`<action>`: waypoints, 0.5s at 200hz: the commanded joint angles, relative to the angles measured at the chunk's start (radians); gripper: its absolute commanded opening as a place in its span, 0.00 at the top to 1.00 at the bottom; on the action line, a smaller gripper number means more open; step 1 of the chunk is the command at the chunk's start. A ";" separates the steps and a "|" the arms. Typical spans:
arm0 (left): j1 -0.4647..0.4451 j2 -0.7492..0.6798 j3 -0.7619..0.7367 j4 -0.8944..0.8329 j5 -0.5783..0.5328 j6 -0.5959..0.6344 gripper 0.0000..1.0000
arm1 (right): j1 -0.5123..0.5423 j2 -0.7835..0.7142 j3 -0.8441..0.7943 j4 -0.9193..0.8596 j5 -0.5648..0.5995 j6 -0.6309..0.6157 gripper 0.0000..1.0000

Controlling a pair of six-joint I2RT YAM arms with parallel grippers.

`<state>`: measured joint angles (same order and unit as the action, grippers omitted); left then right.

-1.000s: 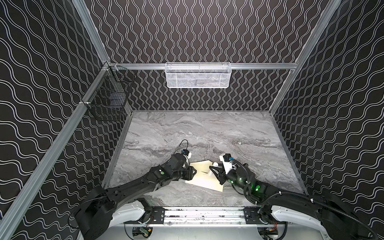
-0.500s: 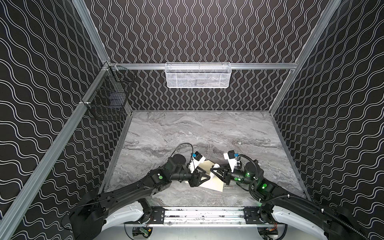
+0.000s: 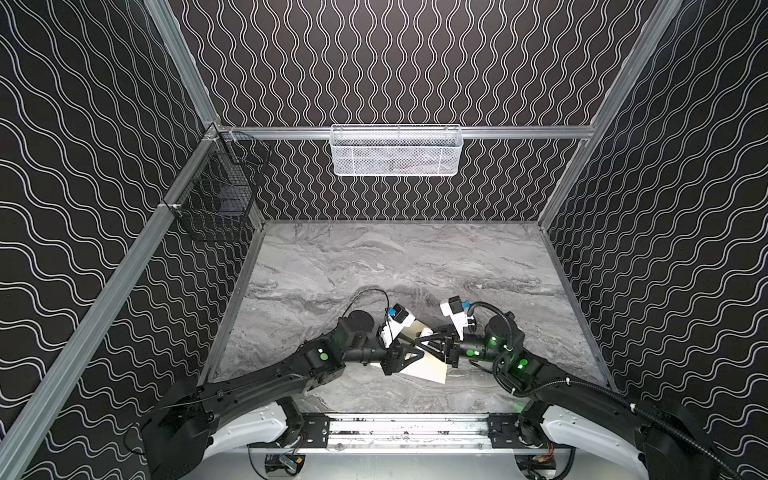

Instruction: Place the letter into the envelope and seal it

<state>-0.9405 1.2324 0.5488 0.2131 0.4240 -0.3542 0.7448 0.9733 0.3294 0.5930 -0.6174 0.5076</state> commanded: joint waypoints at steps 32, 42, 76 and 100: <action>-0.001 0.024 0.017 0.048 -0.014 -0.020 0.65 | -0.001 0.042 0.035 0.065 -0.058 0.014 1.00; -0.001 0.027 0.017 0.051 -0.013 -0.021 0.65 | 0.000 0.042 0.035 0.071 -0.058 0.019 1.00; -0.001 0.027 0.024 0.047 -0.020 -0.026 0.70 | -0.001 0.055 0.045 0.065 -0.062 0.019 1.00; -0.001 0.025 0.033 0.031 -0.028 -0.029 0.75 | 0.000 0.066 0.052 0.056 -0.062 0.017 1.00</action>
<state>-0.9413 1.2568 0.5644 0.2207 0.4187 -0.3672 0.7422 1.0309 0.3649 0.6178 -0.6468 0.5159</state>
